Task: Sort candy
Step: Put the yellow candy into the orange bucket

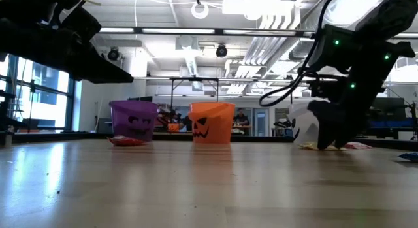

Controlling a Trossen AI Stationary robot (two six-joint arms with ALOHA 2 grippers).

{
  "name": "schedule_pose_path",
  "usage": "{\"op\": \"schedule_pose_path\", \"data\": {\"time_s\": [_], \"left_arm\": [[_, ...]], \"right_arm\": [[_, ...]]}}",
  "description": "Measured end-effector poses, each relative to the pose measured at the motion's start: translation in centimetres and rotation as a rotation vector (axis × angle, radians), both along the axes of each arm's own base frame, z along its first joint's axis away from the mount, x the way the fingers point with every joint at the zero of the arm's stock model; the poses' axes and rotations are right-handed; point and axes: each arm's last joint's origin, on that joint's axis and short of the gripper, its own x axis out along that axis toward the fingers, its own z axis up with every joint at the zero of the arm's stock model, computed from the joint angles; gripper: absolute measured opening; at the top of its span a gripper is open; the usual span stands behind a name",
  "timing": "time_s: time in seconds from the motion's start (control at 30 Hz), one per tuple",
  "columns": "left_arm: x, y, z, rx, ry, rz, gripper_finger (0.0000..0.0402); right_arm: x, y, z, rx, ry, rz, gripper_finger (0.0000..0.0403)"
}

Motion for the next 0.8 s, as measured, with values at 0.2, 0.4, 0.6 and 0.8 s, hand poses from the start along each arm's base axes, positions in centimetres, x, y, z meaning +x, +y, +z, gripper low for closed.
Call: {"op": "schedule_pose_path", "data": {"time_s": [0.2, 0.4, 0.6, 0.8], "left_arm": [[0.0, 0.0, 0.0, -0.005, -0.002, 0.001, 0.0149], [0.0, 0.0, 0.0, -0.007, -0.007, 0.001, 0.0149], [0.0, -0.1, 0.1, -0.013, -0.009, -0.004, 0.0149], [-0.1, -0.5, 0.1, -0.013, -0.009, -0.027, 0.0149]], "right_arm": [[0.4, -0.4, -0.6, -0.013, 0.017, -0.021, 0.0223], [1.0, -0.5, -0.1, -0.032, 0.047, 0.076, 0.0071], [3.3, -0.2, 2.2, -0.079, 0.018, 0.203, 0.0017], [7.1, -1.3, 6.6, -0.234, -0.100, 0.341, 0.0020]]}}
